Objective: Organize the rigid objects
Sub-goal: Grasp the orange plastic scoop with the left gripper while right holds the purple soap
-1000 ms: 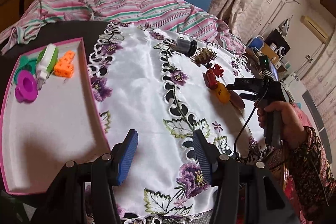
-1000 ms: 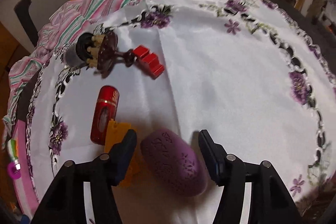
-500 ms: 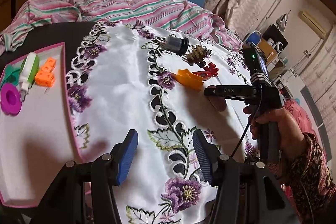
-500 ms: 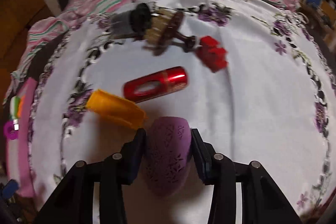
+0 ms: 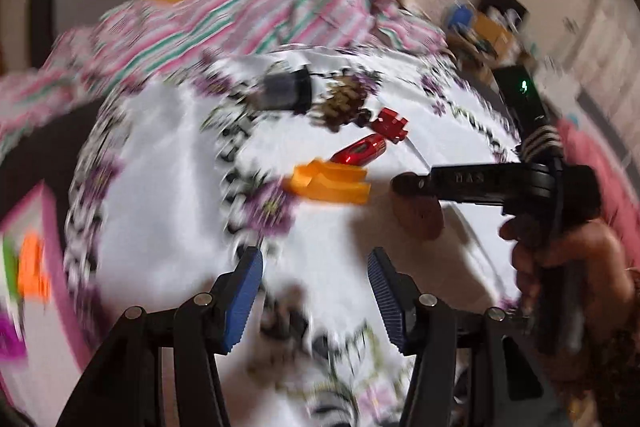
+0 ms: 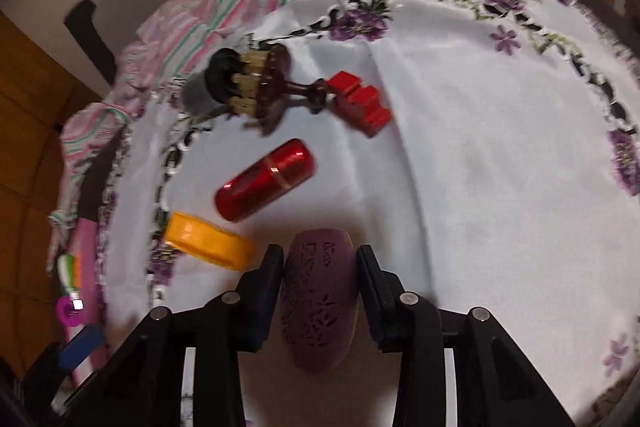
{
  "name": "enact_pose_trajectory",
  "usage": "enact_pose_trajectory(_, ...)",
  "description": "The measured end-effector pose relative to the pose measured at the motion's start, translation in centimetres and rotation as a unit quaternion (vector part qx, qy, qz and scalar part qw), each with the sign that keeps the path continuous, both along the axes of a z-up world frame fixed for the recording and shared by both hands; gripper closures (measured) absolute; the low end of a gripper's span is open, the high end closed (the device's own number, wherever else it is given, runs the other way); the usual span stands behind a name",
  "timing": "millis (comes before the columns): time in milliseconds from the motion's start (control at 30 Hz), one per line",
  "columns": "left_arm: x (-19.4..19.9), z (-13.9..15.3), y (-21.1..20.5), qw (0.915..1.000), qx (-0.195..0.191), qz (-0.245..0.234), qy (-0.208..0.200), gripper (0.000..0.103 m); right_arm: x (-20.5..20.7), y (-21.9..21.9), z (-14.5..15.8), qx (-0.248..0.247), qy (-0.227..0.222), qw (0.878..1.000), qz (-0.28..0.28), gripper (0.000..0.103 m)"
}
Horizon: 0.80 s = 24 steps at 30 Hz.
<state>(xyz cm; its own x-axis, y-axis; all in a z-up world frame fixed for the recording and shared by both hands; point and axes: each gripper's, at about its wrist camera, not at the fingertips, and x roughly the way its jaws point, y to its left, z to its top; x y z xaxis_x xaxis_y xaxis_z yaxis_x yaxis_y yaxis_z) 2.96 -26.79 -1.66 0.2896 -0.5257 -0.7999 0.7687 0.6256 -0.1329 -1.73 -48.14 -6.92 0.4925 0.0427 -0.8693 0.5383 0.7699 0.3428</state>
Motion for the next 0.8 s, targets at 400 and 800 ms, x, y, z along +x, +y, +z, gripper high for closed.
enact_pose_trajectory(400,1.6,-3.2,-9.7,0.9654,0.136,-0.185,-0.124,0.046,-0.2,0.2,-0.4,0.028,0.002,0.999,-0.035,0.039)
enact_pose_trajectory(800,2.7,-4.0,-8.3,0.9849,0.081,-0.153,-0.005,0.051,-0.6,-0.1,-0.3,0.042,0.001,0.998,-0.043,0.039)
